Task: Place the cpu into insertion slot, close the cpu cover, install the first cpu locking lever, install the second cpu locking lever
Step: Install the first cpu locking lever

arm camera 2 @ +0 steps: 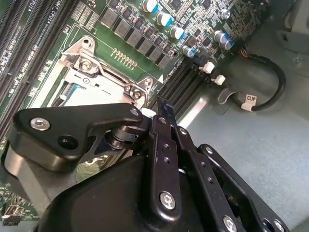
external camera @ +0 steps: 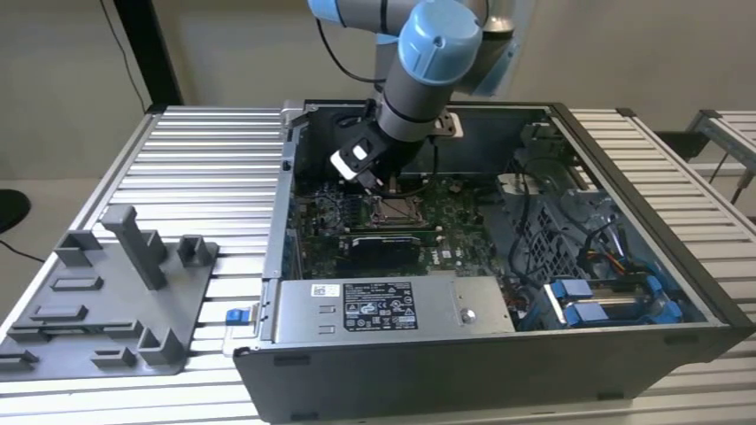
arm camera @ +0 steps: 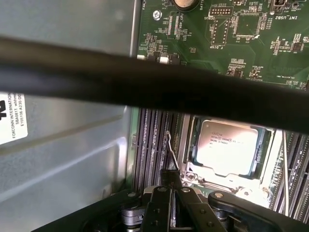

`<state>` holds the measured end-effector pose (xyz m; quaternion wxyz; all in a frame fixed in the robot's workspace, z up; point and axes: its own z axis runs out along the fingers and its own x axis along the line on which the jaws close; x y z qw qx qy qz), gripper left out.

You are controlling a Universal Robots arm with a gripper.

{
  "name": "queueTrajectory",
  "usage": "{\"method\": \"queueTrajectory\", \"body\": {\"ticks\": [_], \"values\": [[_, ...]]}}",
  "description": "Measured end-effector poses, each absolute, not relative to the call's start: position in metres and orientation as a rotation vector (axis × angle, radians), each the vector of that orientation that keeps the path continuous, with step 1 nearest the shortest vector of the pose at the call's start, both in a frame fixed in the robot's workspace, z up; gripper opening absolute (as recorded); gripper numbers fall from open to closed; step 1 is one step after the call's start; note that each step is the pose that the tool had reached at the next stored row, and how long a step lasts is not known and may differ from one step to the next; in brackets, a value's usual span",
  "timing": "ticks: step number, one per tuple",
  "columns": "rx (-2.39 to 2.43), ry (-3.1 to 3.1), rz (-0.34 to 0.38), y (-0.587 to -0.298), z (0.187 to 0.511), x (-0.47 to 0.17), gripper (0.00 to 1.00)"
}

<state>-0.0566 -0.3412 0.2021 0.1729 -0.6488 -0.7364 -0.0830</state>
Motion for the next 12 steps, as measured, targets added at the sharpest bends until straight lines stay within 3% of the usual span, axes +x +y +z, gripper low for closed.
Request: {"method": "queueTrajectory", "body": {"ticks": [12], "values": [[-1.840, -2.089, -0.235, -0.3413, 0.2002, -0.0508, 0.00]]}}
